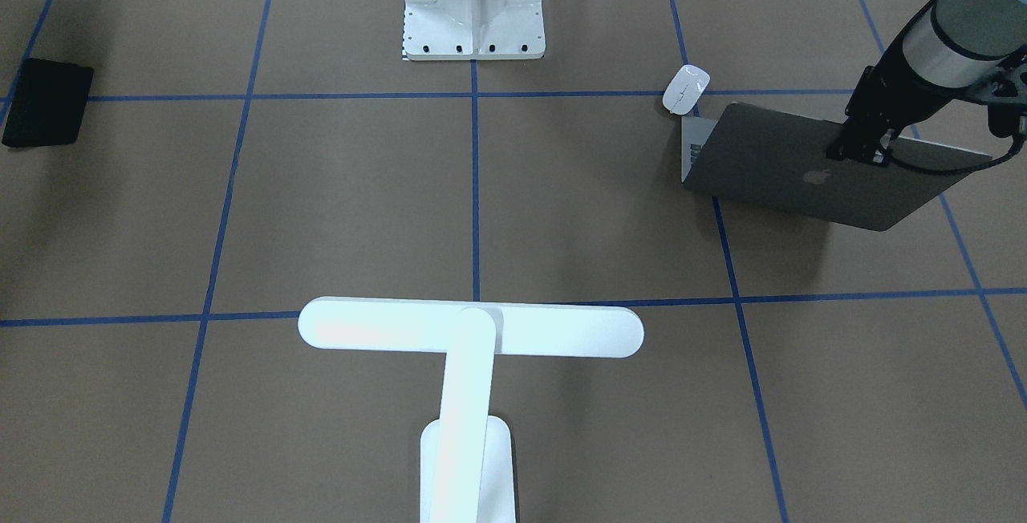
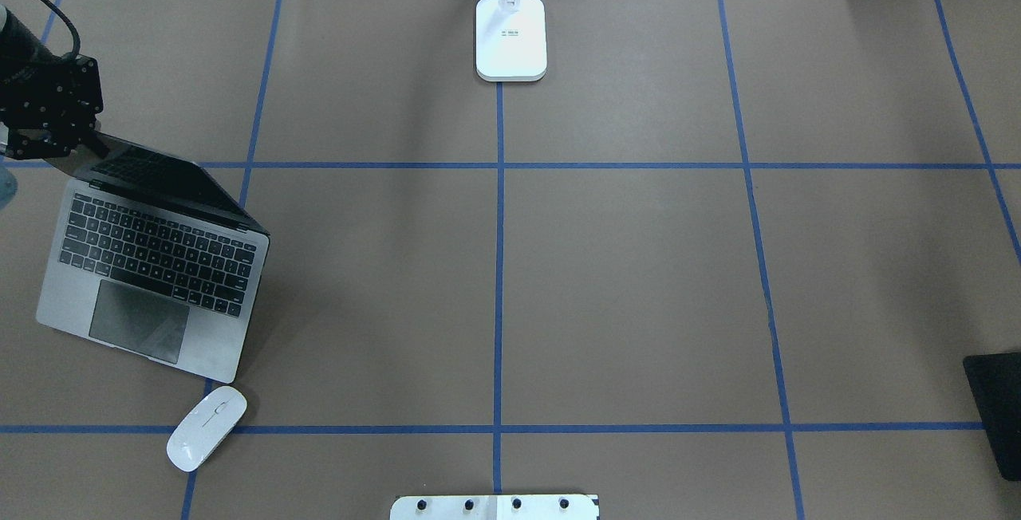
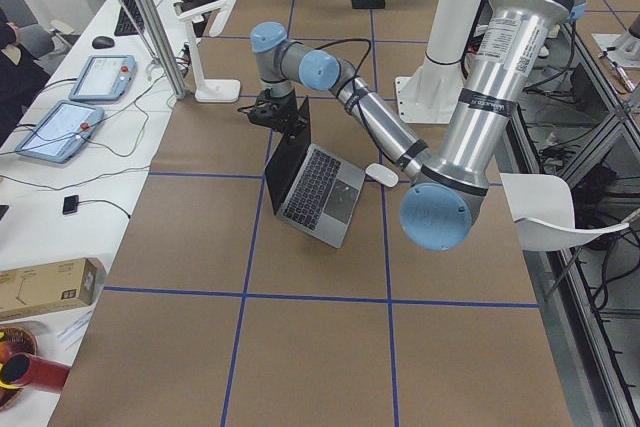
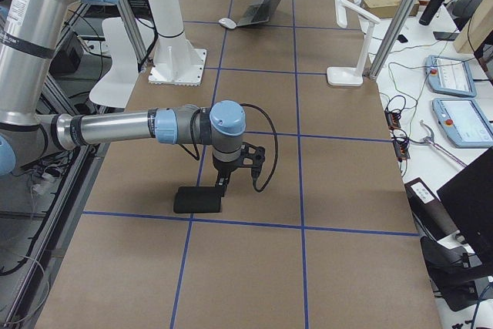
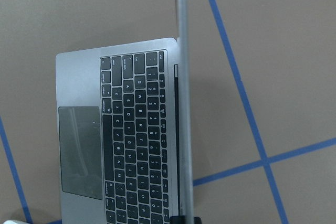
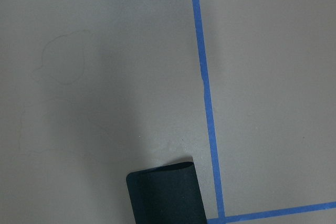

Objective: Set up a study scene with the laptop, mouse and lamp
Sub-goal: 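Grasp the silver laptop's screen edge with the left gripper, then drag the laptop with the left gripper toward the white lamp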

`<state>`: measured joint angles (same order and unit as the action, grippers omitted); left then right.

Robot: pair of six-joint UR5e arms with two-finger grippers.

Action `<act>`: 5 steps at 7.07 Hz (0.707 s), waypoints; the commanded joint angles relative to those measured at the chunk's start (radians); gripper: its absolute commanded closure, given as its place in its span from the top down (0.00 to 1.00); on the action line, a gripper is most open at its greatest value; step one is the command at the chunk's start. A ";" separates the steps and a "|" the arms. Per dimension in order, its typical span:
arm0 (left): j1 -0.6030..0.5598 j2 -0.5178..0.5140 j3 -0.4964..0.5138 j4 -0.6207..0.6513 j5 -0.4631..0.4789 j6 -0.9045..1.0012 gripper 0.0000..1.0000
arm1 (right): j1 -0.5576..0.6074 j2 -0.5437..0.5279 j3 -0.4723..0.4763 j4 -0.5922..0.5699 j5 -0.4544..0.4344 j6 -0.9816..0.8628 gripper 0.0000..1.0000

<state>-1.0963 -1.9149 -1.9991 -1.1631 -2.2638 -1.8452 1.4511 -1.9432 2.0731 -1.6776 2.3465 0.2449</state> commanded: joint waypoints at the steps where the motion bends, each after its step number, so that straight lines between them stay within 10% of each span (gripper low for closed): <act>1: 0.001 -0.056 0.031 0.006 -0.025 -0.020 0.00 | 0.000 0.000 -0.001 -0.001 0.007 0.001 1.00; 5: 0.022 -0.150 0.068 0.000 -0.046 -0.155 0.00 | 0.000 0.000 -0.002 -0.011 0.011 0.002 1.00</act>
<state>-1.0850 -2.0371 -1.9378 -1.1609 -2.3033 -1.9524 1.4511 -1.9435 2.0714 -1.6848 2.3581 0.2464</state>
